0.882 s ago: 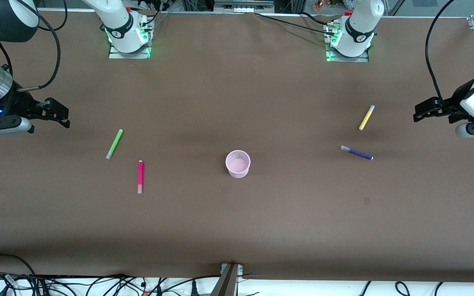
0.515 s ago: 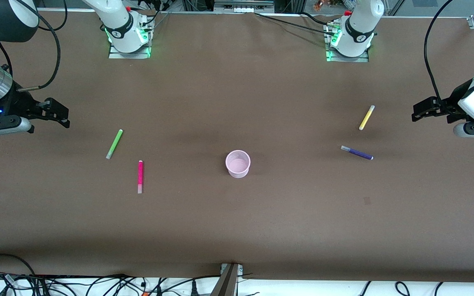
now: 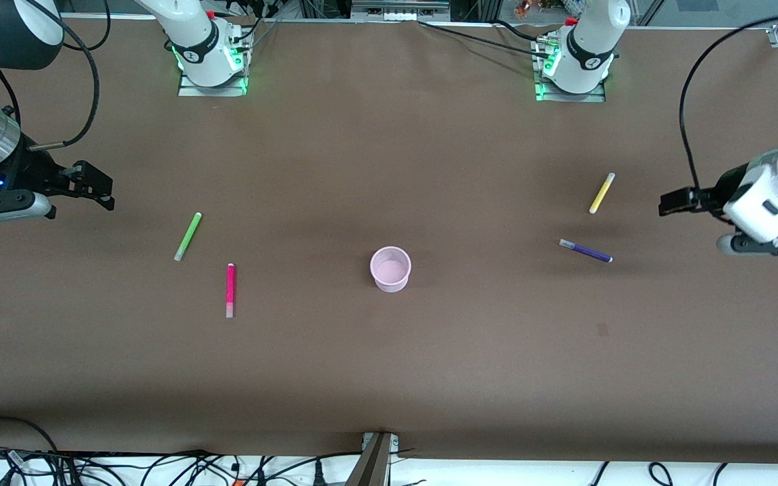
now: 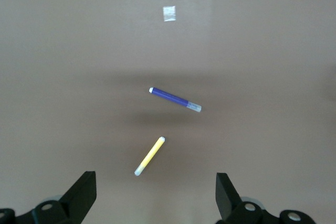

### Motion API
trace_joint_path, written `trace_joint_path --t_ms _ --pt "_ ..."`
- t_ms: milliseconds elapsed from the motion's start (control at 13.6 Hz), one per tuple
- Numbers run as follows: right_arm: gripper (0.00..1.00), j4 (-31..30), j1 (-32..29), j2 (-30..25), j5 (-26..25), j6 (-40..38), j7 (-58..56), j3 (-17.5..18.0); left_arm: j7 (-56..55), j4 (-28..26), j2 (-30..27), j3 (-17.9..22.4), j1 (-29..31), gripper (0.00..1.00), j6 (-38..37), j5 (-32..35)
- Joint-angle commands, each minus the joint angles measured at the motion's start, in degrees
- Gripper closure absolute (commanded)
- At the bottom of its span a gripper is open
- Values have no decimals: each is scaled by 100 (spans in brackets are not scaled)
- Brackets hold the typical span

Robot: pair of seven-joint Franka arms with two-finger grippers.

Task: Organize pens into pink holder with both arms
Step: 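Move the left gripper toward the purple marker, then lower the left gripper and close it on the purple marker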

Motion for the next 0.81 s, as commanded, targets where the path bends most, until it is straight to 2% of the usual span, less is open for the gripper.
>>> trace_joint_path --t_ms 0,147,368,735 --pt "0 142 -49 73 99 -36 -3 18 -826 4 393 -6 26 0 232 19" --pt "0 142 -40 73 99 -36 -3 18 -1589 -223 553 -6 105 0 686 19" --pt "0 142 -40 73 99 -27 6 18 -2874 -1101 518 -6 105 0 1899 27" --pt "0 133 -40 73 99 -53 24 27 -3649 -2130 527 -6 184 0 2814 80"
